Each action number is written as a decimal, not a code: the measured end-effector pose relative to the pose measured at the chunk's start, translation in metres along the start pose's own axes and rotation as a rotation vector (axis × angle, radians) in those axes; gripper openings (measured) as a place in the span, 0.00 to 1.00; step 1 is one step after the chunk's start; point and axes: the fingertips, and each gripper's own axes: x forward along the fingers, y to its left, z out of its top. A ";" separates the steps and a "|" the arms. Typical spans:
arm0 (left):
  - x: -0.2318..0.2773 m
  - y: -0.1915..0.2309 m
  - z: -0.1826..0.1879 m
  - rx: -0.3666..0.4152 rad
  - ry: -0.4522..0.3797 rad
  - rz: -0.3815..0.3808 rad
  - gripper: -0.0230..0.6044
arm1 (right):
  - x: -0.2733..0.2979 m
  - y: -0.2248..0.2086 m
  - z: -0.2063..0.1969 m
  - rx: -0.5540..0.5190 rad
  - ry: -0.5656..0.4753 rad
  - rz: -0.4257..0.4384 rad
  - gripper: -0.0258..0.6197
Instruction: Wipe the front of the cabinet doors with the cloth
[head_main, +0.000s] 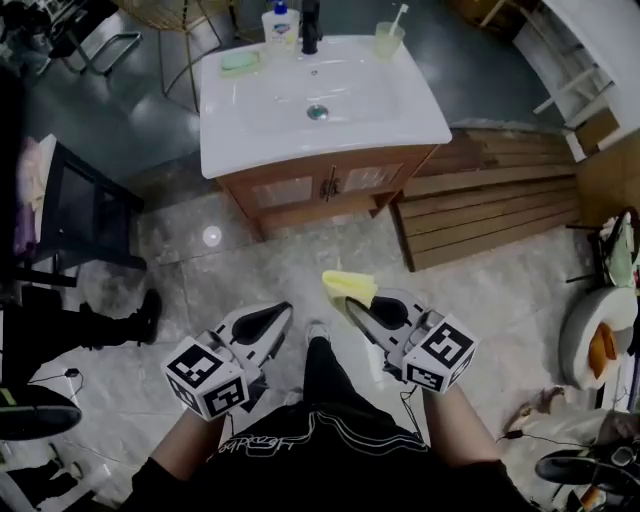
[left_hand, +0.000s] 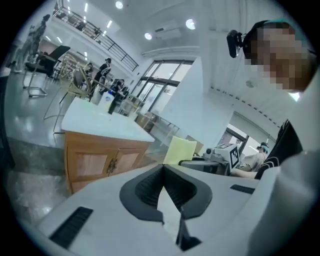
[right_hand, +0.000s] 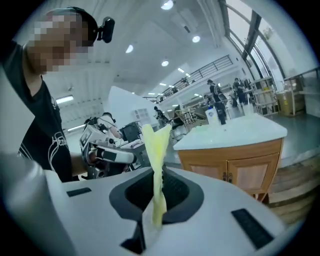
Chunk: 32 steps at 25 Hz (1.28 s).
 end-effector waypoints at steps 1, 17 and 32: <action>-0.016 -0.018 0.002 0.020 -0.010 -0.014 0.05 | -0.012 0.022 0.003 -0.013 -0.011 -0.005 0.10; -0.189 -0.217 0.038 0.317 -0.124 -0.092 0.05 | -0.154 0.254 0.073 -0.017 -0.281 -0.006 0.10; -0.187 -0.249 0.061 0.301 -0.142 -0.073 0.05 | -0.182 0.256 0.092 0.014 -0.320 0.053 0.10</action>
